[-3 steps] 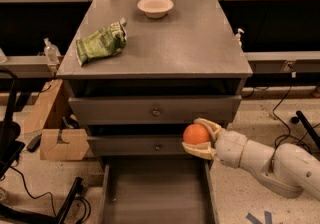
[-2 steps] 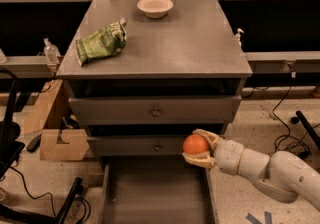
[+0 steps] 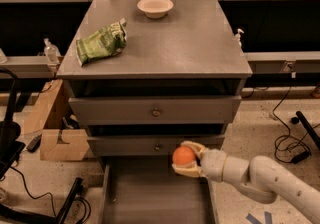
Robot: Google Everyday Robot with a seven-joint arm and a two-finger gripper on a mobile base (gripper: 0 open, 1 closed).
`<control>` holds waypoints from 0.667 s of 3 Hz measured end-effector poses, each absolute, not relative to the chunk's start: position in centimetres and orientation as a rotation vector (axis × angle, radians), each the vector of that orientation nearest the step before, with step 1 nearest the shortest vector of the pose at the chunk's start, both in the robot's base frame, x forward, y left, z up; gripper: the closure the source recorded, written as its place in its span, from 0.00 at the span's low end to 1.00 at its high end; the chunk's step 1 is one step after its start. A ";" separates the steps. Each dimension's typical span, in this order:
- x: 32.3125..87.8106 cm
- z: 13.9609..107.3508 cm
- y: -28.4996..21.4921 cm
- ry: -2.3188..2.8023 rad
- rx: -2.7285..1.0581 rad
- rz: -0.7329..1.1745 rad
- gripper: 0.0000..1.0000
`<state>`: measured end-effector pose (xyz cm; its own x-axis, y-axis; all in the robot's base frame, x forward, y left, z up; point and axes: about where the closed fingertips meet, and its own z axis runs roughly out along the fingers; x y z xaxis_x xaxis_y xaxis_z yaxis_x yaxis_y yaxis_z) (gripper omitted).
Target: Place orange into bottom drawer
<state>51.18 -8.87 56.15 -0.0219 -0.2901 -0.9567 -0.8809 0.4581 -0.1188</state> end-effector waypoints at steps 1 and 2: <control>51.7 49.2 -6.3 1.634 -1.066 0.753 1.00; 52.4 42.5 -3.8 1.664 -1.091 0.825 1.00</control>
Offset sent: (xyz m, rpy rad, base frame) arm 0.0211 0.0800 -0.2249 0.0198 0.2452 0.1436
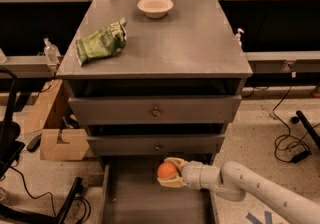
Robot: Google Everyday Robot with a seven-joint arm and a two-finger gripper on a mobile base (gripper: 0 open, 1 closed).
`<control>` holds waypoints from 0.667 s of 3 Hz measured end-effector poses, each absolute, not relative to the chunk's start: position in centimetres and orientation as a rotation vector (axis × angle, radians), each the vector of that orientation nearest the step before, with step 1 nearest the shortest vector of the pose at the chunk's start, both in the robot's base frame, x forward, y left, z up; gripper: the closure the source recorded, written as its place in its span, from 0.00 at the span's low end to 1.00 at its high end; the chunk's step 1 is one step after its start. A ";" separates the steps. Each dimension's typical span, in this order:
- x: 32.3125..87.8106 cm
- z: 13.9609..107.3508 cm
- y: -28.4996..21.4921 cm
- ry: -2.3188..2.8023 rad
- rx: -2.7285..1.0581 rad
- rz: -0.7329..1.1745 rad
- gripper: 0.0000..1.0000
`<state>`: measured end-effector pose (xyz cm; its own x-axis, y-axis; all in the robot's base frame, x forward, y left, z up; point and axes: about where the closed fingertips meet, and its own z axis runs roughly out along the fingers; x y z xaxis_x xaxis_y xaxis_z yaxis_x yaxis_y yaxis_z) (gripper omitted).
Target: Place orange into bottom drawer
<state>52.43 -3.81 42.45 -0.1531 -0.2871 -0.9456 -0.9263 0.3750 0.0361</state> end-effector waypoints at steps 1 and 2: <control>52.7 37.3 -2.2 1.640 -1.096 0.882 1.00; 52.6 33.5 -1.6 1.673 -1.124 0.913 1.00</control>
Offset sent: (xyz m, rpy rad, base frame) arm -0.0012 0.0219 -0.1449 -0.0276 0.1223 0.0920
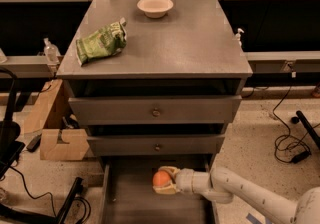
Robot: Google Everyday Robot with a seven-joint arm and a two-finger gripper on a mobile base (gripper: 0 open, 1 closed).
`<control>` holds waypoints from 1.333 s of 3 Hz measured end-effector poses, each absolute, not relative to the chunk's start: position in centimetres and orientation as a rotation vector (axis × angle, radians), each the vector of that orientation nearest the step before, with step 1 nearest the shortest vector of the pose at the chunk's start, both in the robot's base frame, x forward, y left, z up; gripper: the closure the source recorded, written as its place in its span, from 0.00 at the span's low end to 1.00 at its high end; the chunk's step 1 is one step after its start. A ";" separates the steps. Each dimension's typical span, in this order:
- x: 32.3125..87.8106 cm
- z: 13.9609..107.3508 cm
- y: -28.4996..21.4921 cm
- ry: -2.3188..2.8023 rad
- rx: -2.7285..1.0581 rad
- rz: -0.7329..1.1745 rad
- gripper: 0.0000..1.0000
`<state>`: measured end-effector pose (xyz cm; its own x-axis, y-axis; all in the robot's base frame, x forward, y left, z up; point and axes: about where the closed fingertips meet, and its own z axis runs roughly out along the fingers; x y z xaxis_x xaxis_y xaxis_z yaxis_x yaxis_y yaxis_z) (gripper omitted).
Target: Place orange into bottom drawer
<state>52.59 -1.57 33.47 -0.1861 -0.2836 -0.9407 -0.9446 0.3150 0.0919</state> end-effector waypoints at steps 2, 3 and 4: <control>52.6 31.7 -0.3 1.692 -1.140 0.948 1.00; 53.1 23.8 1.9 1.820 -1.160 1.025 1.00; 53.6 18.9 3.5 1.901 -1.182 1.066 1.00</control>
Offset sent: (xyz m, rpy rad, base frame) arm 0.0019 0.0197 -0.0304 -0.0086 0.0586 0.0378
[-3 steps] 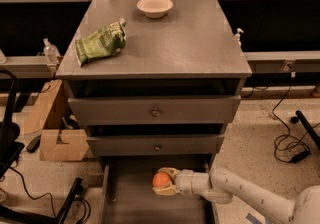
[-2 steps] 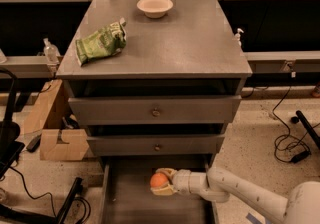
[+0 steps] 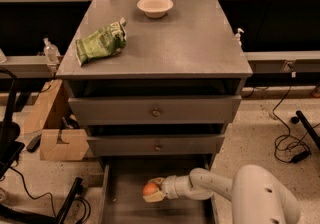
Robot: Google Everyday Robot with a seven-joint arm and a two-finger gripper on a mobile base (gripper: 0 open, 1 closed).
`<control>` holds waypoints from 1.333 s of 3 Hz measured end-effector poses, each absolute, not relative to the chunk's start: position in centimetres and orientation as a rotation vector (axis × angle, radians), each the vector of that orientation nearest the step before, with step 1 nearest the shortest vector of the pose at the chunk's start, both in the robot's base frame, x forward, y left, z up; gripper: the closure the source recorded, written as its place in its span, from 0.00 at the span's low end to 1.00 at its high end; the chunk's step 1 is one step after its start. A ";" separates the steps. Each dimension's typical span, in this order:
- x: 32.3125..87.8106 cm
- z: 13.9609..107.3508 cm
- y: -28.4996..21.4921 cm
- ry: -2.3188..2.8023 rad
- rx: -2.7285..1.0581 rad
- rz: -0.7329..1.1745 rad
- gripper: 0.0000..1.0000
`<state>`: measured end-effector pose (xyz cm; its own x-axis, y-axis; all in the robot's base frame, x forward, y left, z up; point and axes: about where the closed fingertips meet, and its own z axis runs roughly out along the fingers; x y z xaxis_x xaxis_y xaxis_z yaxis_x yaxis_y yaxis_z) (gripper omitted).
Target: Place orange into bottom drawer
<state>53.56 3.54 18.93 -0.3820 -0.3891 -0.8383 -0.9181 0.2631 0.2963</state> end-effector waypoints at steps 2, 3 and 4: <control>53.6 14.5 4.5 1.977 -1.190 1.049 1.00; 53.5 14.5 4.7 1.975 -1.191 1.053 0.82; 53.4 14.5 4.9 1.975 -1.192 1.058 0.59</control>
Offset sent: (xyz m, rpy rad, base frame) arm 0.0007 0.0090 -0.0659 -0.1015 0.0488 -0.0204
